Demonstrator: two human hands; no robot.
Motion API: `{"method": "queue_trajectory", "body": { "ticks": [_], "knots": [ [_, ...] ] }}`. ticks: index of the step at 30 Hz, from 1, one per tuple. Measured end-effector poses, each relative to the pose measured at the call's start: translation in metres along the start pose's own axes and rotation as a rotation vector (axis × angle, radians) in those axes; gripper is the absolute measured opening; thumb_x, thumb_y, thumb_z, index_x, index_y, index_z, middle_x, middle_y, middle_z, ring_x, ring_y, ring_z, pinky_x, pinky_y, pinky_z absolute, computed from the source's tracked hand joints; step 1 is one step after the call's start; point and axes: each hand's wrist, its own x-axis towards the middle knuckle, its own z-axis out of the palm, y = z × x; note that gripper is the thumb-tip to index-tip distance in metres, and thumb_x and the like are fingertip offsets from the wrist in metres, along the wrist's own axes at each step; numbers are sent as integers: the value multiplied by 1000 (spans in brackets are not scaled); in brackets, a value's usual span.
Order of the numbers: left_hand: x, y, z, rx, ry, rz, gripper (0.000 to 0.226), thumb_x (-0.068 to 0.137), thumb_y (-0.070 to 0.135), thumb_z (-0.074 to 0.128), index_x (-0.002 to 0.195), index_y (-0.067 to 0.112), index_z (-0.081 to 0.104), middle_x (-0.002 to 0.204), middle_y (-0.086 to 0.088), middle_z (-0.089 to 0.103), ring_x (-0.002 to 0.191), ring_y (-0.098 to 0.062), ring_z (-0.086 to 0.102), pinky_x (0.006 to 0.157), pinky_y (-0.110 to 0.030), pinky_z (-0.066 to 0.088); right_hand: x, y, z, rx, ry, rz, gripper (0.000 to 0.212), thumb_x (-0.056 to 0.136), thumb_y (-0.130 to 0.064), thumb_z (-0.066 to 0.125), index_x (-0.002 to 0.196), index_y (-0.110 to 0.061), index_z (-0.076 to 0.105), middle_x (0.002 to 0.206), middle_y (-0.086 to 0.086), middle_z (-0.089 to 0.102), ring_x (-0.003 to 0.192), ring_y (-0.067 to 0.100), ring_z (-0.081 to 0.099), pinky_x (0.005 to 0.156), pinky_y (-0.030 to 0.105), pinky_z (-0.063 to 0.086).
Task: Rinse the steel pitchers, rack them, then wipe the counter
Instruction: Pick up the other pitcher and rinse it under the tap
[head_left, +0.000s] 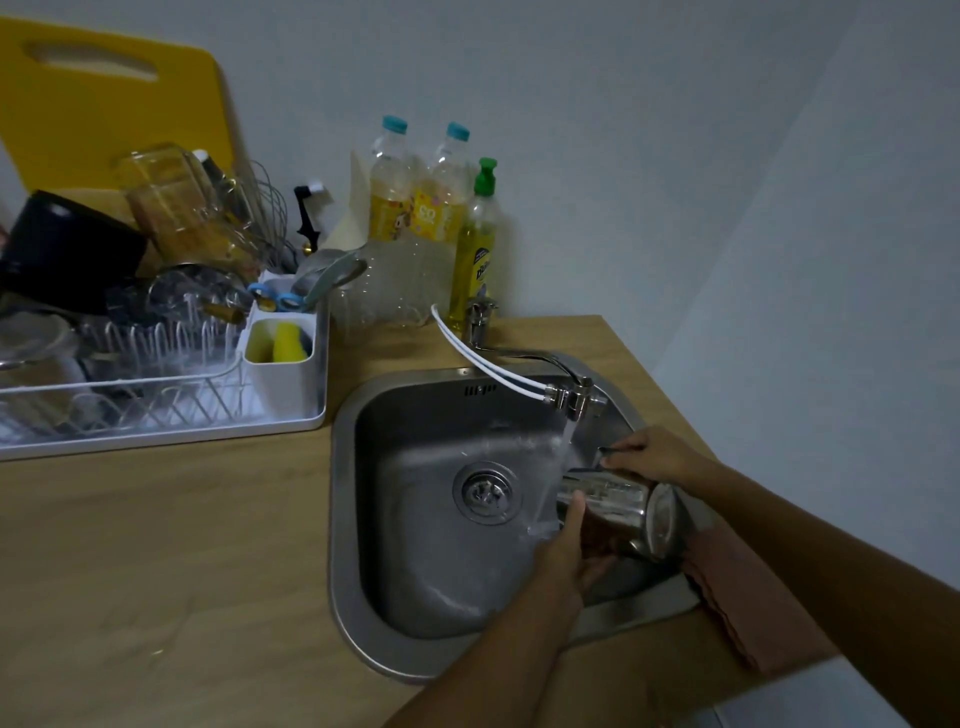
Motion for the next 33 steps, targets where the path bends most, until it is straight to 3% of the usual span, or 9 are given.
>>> {"method": "queue_trajectory", "body": {
  "ticks": [6,10,14,17,21,25,27,30,33],
  "knots": [
    [7,18,-9,114,95,35,55,77,40,71,116,2,59,110,-18,68,90,-26,68,69,-32,60,0,4,14,117,-10,-7,11,85,-28,65,84,-17,66,75,-4,62,67,7,60,55,17,41],
    [15,37,-21,183,151,90,51,79,35,71,116,3,57,104,-16,65,97,-29,64,83,-36,56,4,13,31,218,-58,65,21,88,-33,60,75,-16,61,76,2,60,72,13,57,64,24,43],
    [10,55,-27,312,160,118,51,81,30,70,118,-3,56,102,-15,65,90,-26,62,67,-27,54,-6,15,47,450,-96,162,22,93,-29,54,78,-13,57,73,2,56,65,11,51,56,21,38],
    [4,68,-27,432,146,134,40,86,26,65,115,-1,56,103,-13,60,100,-27,61,72,-25,52,-7,19,58,571,-105,238,22,93,-31,52,80,-15,59,69,1,56,58,11,47,51,20,35],
    [9,82,-27,644,127,221,15,84,25,67,84,11,61,87,-9,62,75,-18,59,62,-25,52,-14,11,68,899,-88,339,27,94,-35,49,103,-11,57,83,9,60,71,17,58,57,27,48],
    [8,89,-27,887,10,323,30,82,16,69,111,8,66,108,-14,69,93,-25,65,83,-33,54,-32,-3,79,1165,-142,362,38,96,-45,39,106,-12,54,106,17,57,102,31,56,81,41,47],
    [4,91,-29,971,-25,362,32,83,14,68,114,9,65,112,-14,69,98,-24,64,92,-37,51,-34,-5,88,1239,-120,350,45,94,-47,41,121,-13,51,120,19,54,109,34,55,79,42,49],
    [3,96,-37,1076,-81,397,39,85,14,65,123,10,60,116,-12,67,106,-24,62,97,-37,50,-32,-7,97,1327,-13,348,33,93,-34,48,117,-12,53,116,16,54,97,29,56,73,39,49],
    [2,100,-43,1123,-151,409,50,88,14,61,136,15,48,125,-12,60,116,-25,56,105,-44,44,-27,-4,107,1373,61,400,43,86,-29,58,124,-11,51,127,19,50,111,35,54,78,42,52]
  ]
}}
